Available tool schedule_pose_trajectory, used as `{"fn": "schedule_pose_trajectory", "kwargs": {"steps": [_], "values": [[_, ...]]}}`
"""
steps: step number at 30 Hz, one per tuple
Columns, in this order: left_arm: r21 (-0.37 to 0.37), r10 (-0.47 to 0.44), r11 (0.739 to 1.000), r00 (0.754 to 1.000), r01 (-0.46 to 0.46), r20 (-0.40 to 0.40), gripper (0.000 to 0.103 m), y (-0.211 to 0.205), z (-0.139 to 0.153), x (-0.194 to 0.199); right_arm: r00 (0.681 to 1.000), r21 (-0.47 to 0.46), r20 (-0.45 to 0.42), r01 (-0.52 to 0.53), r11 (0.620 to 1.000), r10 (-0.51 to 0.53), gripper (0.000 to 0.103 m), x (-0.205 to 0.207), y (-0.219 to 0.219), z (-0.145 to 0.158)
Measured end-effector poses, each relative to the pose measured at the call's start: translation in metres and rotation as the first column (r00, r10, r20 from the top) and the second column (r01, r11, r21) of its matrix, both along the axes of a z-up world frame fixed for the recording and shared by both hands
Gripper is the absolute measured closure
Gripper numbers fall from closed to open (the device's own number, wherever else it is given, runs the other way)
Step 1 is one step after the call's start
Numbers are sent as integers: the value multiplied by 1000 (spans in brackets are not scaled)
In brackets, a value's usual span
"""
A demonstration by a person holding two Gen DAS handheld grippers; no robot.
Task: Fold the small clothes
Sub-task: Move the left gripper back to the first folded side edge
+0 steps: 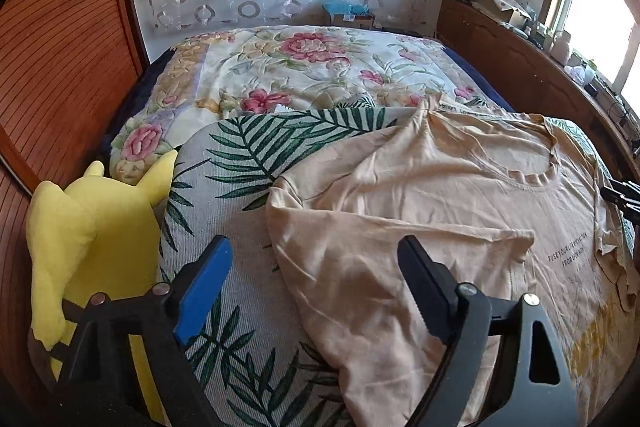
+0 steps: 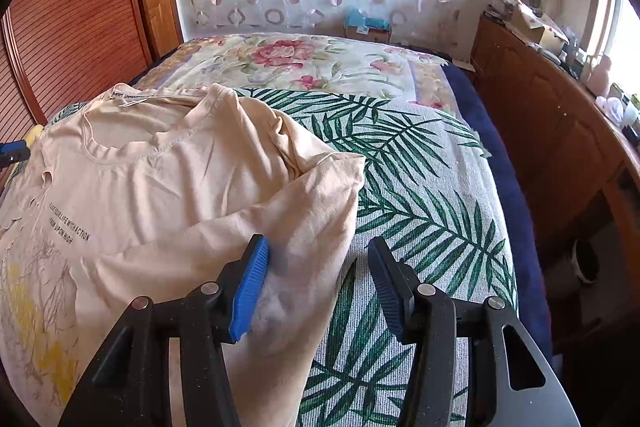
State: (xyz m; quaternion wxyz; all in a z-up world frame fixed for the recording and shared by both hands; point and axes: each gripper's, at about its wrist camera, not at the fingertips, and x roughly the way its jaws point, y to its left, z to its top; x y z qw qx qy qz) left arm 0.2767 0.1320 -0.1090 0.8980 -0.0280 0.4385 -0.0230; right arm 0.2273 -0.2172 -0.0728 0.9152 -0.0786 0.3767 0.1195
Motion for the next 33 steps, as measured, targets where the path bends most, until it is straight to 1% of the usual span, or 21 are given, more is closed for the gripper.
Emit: {"fn": "schedule_pose_trajectory", "kwargs": {"steps": [3, 5, 6, 8, 10, 13, 17, 20, 23, 24, 25, 26, 27, 28, 29, 30, 31, 33], "values": [[-49, 2, 999, 1000, -2, -2, 28, 7, 0, 7, 1000, 7, -2, -1, 1000, 1, 48, 4, -4, -2], [-65, -2, 998, 1000, 2, -2, 35, 9, 0, 9, 1000, 3, -2, -1, 1000, 1, 48, 5, -5, -3], [-66, -1, 998, 1000, 1, -1, 37, 9, 1, 11, 1000, 3, -2, -1, 1000, 1, 48, 6, -5, -3], [-70, -4, 998, 1000, 4, -5, 47, 10, 1, 14, 1000, 6, -3, -1, 1000, 1, 48, 6, -6, -3], [-69, -12, 998, 1000, 12, -10, 51, 8, 0, 15, 1000, 4, -2, 2, 1000, -2, 47, 6, -6, -3], [-67, -22, 997, 1000, 21, -15, 53, 6, -3, 16, 1000, 2, 0, 10, 1000, -10, 46, 6, -7, -3], [-61, -26, 998, 999, 24, -22, 53, 7, -5, 17, 1000, 14, -14, 20, 1000, -19, 46, 9, -7, -2], [-56, -29, 998, 999, 28, -22, 53, 6, -5, 17, 999, 14, -35, 12, 1000, -11, 46, 20, -7, 0], [-33, -44, 999, 999, 44, -18, 54, 3, -6, 18, 999, 7, -44, 4, 1000, -4, 46, 39, -6, 2], [-36, -58, 998, 998, 58, -16, 57, 1, -5, 18, 999, 7, -45, -1, 1000, 1, 46, 44, -5, 3], [-42, -72, 997, 997, 71, -15, 64, 0, -5, 20, 999, 3, -46, -8, 1000, 8, 46, 50, -4, 3], [-30, -76, 997, 997, 76, -17, 73, -1, -4, 21, 999, 1, -46, -13, 1000, 13, 46, 55, -2, 3], [-19, -76, 997, 997, 76, -22, 80, -2, -3, 24, 999, 3, -47, -14, 1000, 14, 47, 59, -1, 3], [-25, -81, 996, 996, 80, -24, 90, -3, -2, 26, 999, 0, -45, -18, 1000, 18, 58, 62, 2, 3], [-43, -94, 995, 995, 93, -28, 96, -3, -2, 27, 999, 0, -42, -31, 1000, 31, 67, 64, 4, 3], [-51, -103, 994, 994, 102, -28, 96, -4, 0, 26, 998, 8, -47, -52, 999, 52, 95, 63, 8, 3], [-51, -111, 993, 994, 110, -19, 97, -7, 3, 24, 996, 10, -58, -65, 998, 65, 96, 60, 13, 3], [-16, -106, 994, 994, 106, 22, 97, -14, 16, 12, 993, 4, -45, -112, 994, 112, 96, 49, 24, 5]]}}
